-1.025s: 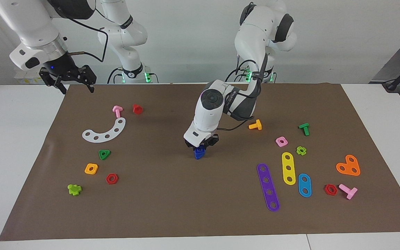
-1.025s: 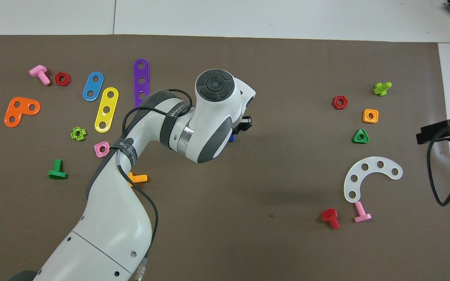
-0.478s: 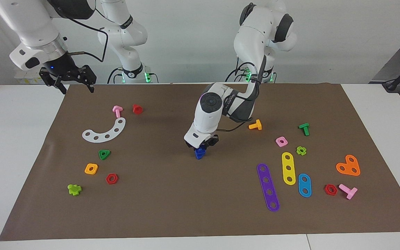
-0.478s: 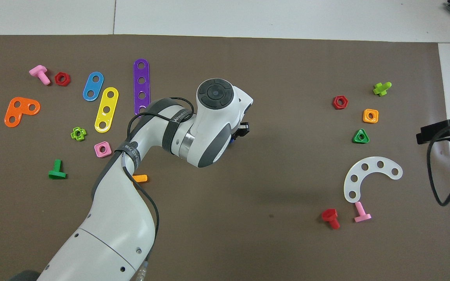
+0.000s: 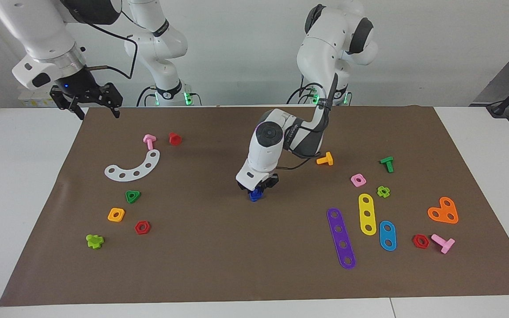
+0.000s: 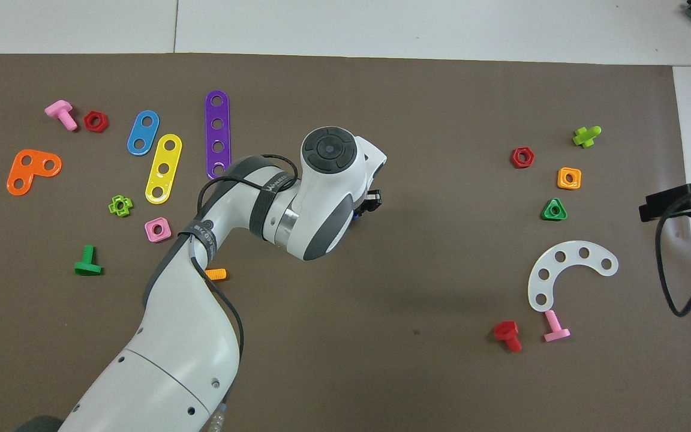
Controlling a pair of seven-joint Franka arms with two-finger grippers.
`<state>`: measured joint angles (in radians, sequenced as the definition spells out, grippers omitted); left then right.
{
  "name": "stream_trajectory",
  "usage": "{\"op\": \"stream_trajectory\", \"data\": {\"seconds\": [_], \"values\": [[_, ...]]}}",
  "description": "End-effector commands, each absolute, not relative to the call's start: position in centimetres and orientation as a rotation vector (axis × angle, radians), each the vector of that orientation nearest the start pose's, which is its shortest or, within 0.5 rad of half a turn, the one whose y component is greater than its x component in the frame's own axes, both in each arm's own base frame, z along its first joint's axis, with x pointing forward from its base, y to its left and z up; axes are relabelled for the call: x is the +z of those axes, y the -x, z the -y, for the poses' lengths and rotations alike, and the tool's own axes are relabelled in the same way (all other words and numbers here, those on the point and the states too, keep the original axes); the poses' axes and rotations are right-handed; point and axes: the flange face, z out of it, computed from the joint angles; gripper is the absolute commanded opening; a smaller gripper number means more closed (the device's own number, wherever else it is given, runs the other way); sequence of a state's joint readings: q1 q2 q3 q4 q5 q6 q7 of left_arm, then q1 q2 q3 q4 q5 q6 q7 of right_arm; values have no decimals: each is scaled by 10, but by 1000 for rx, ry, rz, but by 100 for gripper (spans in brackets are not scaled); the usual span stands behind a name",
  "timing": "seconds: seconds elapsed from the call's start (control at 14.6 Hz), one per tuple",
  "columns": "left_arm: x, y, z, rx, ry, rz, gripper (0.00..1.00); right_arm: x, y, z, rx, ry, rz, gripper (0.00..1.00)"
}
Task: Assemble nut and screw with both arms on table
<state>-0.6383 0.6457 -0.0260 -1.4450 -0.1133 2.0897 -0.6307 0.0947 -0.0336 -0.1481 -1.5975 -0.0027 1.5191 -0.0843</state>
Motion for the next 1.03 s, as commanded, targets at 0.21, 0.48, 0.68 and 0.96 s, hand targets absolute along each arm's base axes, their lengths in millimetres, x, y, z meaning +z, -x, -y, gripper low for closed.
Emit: {"op": "stream_trajectory", "data": {"seconds": [0.21, 0.48, 0.68, 0.96], "values": [[341, -581, 431, 101, 3209, 75, 100, 626, -536, 31, 68, 3118, 75, 100], [387, -634, 344, 123, 3199, 227, 100, 626, -536, 31, 68, 3118, 75, 100], [458, -648, 261, 72, 3244, 134, 97, 626, -536, 31, 68, 3118, 75, 100], [488, -638, 140, 164, 3230, -73, 95, 626, -536, 31, 68, 3118, 75, 100]]}}
